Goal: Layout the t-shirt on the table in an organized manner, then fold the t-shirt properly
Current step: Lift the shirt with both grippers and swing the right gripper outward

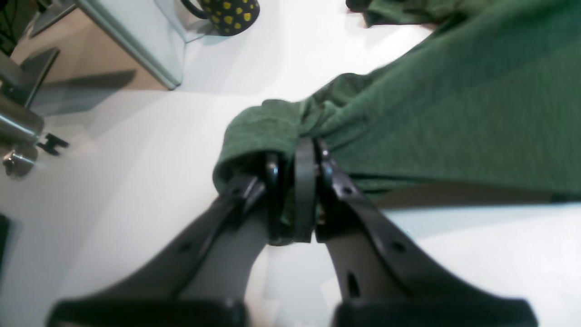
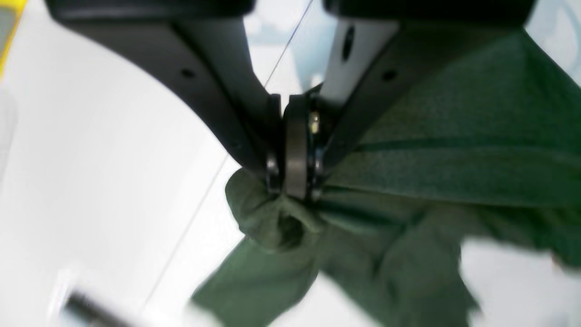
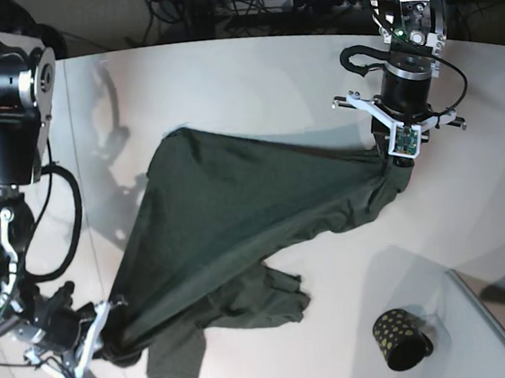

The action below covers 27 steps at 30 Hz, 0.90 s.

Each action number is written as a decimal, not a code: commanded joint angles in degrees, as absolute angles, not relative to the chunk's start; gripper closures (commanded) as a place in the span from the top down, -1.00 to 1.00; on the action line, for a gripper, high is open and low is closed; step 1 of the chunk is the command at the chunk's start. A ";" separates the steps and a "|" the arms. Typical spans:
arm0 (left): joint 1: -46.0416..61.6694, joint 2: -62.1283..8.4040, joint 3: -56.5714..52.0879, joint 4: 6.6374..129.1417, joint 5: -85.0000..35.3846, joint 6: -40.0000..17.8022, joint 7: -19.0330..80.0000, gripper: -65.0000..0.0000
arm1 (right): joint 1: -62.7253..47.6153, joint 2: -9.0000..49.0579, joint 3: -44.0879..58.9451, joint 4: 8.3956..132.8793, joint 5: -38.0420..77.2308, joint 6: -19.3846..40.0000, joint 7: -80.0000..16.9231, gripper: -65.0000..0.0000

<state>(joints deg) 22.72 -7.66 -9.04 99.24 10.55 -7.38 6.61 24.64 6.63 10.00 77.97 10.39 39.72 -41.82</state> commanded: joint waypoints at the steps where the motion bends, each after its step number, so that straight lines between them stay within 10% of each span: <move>1: 22.55 -7.87 -9.45 100.18 10.59 -6.64 4.97 -1.00 | 27.30 7.08 9.98 79.08 11.21 40.00 -40.48 -1.00; 10: 20.26 -5.05 -16.22 100.09 10.77 -6.64 4.97 -1.00 | 36.35 3.74 9.80 70.73 11.12 40.00 -39.60 -1.00; 17: 17.63 -3.47 -22.46 97.71 10.95 -6.64 4.97 -0.08 | 41.89 0.22 0.66 49.27 11.12 40.00 -25.98 -0.97; 27: 20.00 -3.47 -22.46 94.11 10.95 -6.64 4.97 0.18 | 36.97 0.48 -8.92 55.60 11.21 27.12 -29.32 0.38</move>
